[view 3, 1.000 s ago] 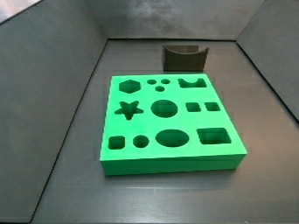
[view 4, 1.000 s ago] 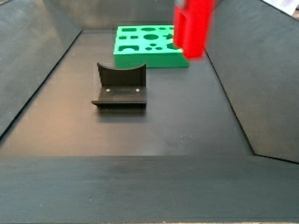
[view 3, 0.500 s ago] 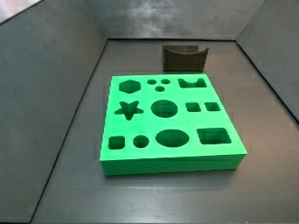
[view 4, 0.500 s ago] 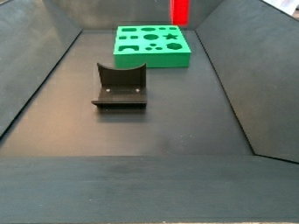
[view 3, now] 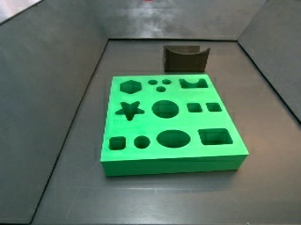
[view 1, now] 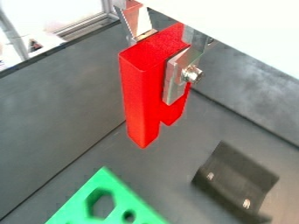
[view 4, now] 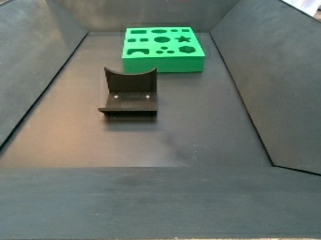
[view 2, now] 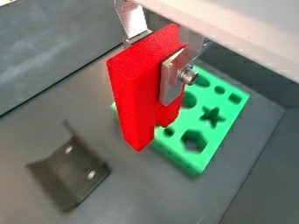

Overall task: Pick up the double-square object. Move up. Move to above the board. Insert the double-square object.
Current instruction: Move to above the board.

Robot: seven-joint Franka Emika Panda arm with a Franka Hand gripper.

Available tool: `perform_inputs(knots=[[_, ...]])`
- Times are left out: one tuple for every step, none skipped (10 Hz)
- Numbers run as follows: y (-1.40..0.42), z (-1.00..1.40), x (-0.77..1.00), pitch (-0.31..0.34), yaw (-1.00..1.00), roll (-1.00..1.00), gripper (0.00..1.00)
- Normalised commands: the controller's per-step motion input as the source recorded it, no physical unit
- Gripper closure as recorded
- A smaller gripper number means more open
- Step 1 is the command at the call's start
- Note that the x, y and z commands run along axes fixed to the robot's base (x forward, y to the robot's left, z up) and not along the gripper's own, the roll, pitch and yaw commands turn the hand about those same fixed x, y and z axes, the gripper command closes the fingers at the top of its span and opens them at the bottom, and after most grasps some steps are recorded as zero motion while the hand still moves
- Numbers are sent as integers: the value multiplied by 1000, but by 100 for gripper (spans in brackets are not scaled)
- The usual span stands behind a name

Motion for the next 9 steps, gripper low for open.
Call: perform_inputs(knots=[[-1000,207,38,34,4,-15,100],[-1000,210,42,45,6,-13,100],[-1000,214,53,62,7,-5,100],[-1000,213,69,76,9,-3,100],[-1000,218,92,94,7,5,100],[-824,184,109,113,9,7,100],[-472,104,103,119,9,21,100],[-290,67,94,111,8,34,100],[-184,43,81,99,8,45,100]])
